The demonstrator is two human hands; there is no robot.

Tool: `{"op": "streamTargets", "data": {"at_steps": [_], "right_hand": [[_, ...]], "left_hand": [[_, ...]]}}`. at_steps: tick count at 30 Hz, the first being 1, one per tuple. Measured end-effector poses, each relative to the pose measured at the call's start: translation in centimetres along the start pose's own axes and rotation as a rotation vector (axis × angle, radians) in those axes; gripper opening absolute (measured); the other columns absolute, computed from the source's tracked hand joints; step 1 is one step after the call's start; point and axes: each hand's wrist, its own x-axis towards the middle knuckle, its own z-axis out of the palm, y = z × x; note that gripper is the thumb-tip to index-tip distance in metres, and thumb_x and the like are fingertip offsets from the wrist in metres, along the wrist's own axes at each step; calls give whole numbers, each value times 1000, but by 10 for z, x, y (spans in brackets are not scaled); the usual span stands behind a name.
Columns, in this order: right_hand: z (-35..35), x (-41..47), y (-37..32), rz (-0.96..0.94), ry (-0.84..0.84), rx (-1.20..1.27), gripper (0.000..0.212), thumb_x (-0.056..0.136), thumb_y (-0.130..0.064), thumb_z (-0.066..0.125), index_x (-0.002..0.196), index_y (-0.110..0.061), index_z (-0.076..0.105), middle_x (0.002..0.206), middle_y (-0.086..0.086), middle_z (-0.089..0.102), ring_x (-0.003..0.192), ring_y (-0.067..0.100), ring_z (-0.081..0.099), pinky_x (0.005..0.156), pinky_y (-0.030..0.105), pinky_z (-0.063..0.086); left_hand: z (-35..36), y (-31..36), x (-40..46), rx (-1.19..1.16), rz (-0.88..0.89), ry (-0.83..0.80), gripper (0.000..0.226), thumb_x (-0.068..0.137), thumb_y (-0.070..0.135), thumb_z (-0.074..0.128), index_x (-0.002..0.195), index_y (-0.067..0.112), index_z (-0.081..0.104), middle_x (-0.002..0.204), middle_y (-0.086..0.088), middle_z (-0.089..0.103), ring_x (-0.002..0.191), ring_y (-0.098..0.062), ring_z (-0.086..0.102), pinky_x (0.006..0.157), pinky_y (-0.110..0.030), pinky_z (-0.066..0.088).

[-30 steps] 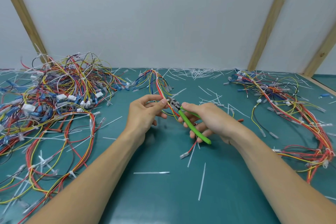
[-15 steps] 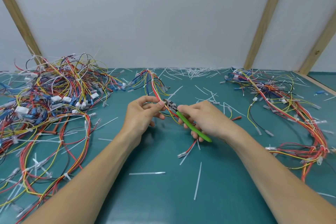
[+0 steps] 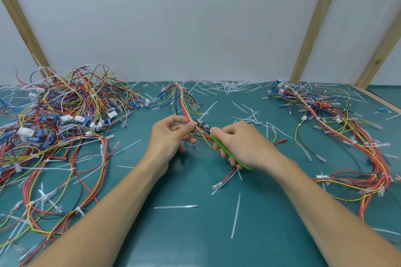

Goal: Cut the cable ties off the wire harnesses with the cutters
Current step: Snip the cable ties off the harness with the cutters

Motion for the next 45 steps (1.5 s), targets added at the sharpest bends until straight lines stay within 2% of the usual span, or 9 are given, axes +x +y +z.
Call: {"op": "streamTargets", "data": {"at_steps": [9,15,18,21,27,32,35,40,45], "right_hand": [[-1,-3,-4,-48,77,-145,55,90,-57,46,79,-8,67,64,0,71,55,24,68,65,43,62],[-1,-4,-5,-47,82,-159,53,91,-56,46,79,-9,67,64,1,70,56,25,66,68,44,62],[-1,-4,-5,-55,104,-189,54,91,-56,46,83,-6,66,74,12,70,60,30,59,68,45,60],[-1,-4,-6,-60,116,-202,56,92,-56,46,85,-5,66,81,18,69,57,23,52,69,46,58],[0,-4,-6,-61,115,-185,55,93,-55,46,85,-4,65,80,19,67,59,25,54,70,47,58],[0,-4,-6,-42,91,-85,51,93,-55,50,77,-11,69,63,2,69,49,17,58,62,40,57],[-1,-3,-7,-48,91,11,48,95,-54,52,73,-15,70,62,-2,68,46,18,60,57,36,55],[-4,3,-6,-71,257,163,48,98,-53,51,74,-16,70,60,-2,67,46,19,61,63,44,57],[-12,13,5,0,351,307,38,95,-50,60,76,-18,70,68,-5,72,45,13,58,50,32,49]], "left_hand": [[1,0,1,9,0,-4,24,89,21,75,105,6,65,80,-3,77,56,-12,66,42,-19,40],[0,-1,0,7,2,1,24,90,21,75,105,6,64,79,-3,77,55,-12,66,41,-19,40],[0,-1,1,13,2,3,24,90,21,74,105,5,64,80,-3,77,55,-12,66,42,-19,40],[-1,-1,1,12,0,4,24,90,21,75,105,6,65,80,-3,77,55,-12,66,42,-19,41],[0,1,0,15,-6,8,19,90,21,74,103,8,67,77,1,76,54,-11,66,42,-19,41],[1,2,0,-15,-34,-1,13,94,25,69,95,13,69,77,4,72,57,-12,66,47,-22,41],[1,2,-1,-13,-43,-10,11,94,26,69,90,16,67,79,4,73,60,-12,68,49,-24,41],[2,5,-2,-35,-38,-35,11,94,26,68,87,19,65,84,2,75,61,-14,68,49,-24,42],[1,6,-3,-70,-39,-39,10,96,24,66,99,14,66,83,3,75,58,-12,65,47,-22,43]]}}
